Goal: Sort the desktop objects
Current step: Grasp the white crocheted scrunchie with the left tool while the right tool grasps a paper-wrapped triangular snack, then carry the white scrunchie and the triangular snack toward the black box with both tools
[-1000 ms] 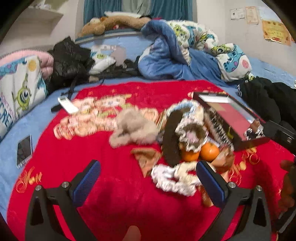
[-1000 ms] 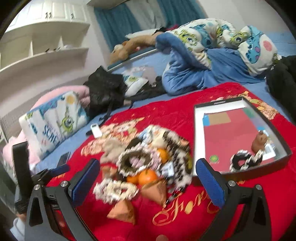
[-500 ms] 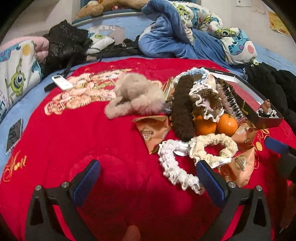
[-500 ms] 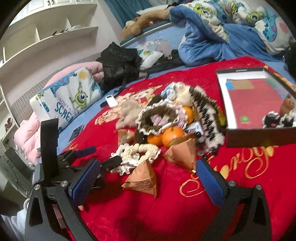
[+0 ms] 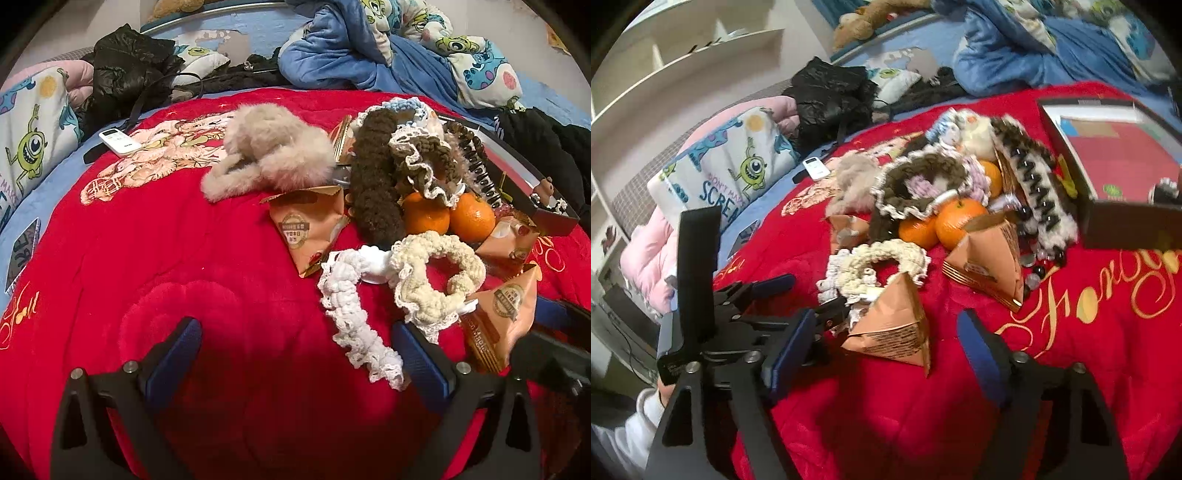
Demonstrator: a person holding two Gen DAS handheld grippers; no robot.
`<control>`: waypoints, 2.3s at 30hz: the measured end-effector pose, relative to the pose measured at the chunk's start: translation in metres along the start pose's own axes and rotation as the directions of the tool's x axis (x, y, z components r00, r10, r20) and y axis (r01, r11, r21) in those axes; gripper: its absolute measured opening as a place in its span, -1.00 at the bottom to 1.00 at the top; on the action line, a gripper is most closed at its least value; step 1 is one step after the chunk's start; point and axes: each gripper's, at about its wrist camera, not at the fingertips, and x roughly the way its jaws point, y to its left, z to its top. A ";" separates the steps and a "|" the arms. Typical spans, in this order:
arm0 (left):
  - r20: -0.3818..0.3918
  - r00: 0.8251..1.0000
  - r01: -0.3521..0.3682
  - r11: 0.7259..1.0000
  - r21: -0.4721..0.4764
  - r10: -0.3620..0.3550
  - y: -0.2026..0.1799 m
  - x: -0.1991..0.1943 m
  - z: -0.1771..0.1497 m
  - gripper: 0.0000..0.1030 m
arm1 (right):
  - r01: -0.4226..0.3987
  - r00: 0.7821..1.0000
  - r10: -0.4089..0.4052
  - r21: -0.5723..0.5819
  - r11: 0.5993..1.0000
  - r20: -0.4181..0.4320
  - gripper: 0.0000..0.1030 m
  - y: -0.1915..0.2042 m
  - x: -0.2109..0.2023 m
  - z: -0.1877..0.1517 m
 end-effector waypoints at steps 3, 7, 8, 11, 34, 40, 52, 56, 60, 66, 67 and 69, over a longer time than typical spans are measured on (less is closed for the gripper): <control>-0.004 1.000 0.018 1.000 -0.013 -0.018 0.001 0.001 0.000 1.00 | 0.030 0.999 -0.029 0.028 0.999 -0.029 0.15 -0.006 0.007 0.000; -0.001 1.000 0.023 1.000 -0.015 -0.023 0.000 0.001 0.001 0.92 | 0.057 0.997 -0.057 -0.002 0.998 -0.044 0.07 -0.001 0.011 0.000; 0.006 1.000 0.026 1.000 -0.011 -0.026 -0.002 -0.001 0.000 0.88 | 0.070 0.996 -0.071 -0.017 0.997 -0.045 0.06 0.002 0.012 -0.001; 0.034 0.999 0.029 1.000 0.012 -0.029 -0.008 -0.007 -0.001 0.46 | 0.085 0.995 -0.086 -0.031 0.996 -0.044 0.06 0.006 0.014 -0.001; 0.114 0.988 0.099 0.995 0.021 -0.101 -0.004 -0.039 -0.024 -0.78 | 0.133 0.989 -0.137 -0.071 0.989 -0.055 -0.15 0.018 0.018 -0.002; 0.129 0.985 0.113 0.993 0.012 -0.114 0.000 -0.051 -0.029 -0.78 | 0.132 0.989 -0.137 -0.081 0.988 -0.053 -0.15 0.021 0.015 -0.001; 0.210 0.971 0.112 0.993 0.028 -0.116 -0.004 -0.086 -0.023 -0.78 | 0.121 0.993 -0.121 -0.152 0.981 0.006 -0.17 0.045 0.003 0.003; 0.226 0.968 0.114 0.993 0.013 -0.114 -0.003 -0.093 -0.019 -0.78 | 0.123 0.992 -0.122 -0.154 0.980 0.014 -0.19 0.046 0.001 0.002; 0.241 0.964 0.114 0.993 0.015 -0.114 -0.005 -0.099 -0.016 -0.78 | 0.136 0.991 -0.135 -0.157 0.978 0.018 -0.20 0.046 -0.001 0.002; 0.259 0.959 0.113 0.993 0.015 -0.113 -0.008 -0.105 -0.011 -0.78 | 0.126 0.992 -0.125 -0.136 0.983 0.015 -0.20 0.039 -0.006 0.003; 0.259 0.959 0.114 0.993 0.015 -0.114 -0.009 -0.106 -0.010 -0.78 | 0.127 0.992 -0.126 -0.136 0.983 0.016 -0.20 0.038 -0.006 0.003; 0.260 0.959 0.115 0.993 0.019 -0.115 -0.010 -0.106 -0.010 -0.78 | 0.126 0.992 -0.125 -0.131 0.983 0.018 -0.20 0.037 -0.009 0.003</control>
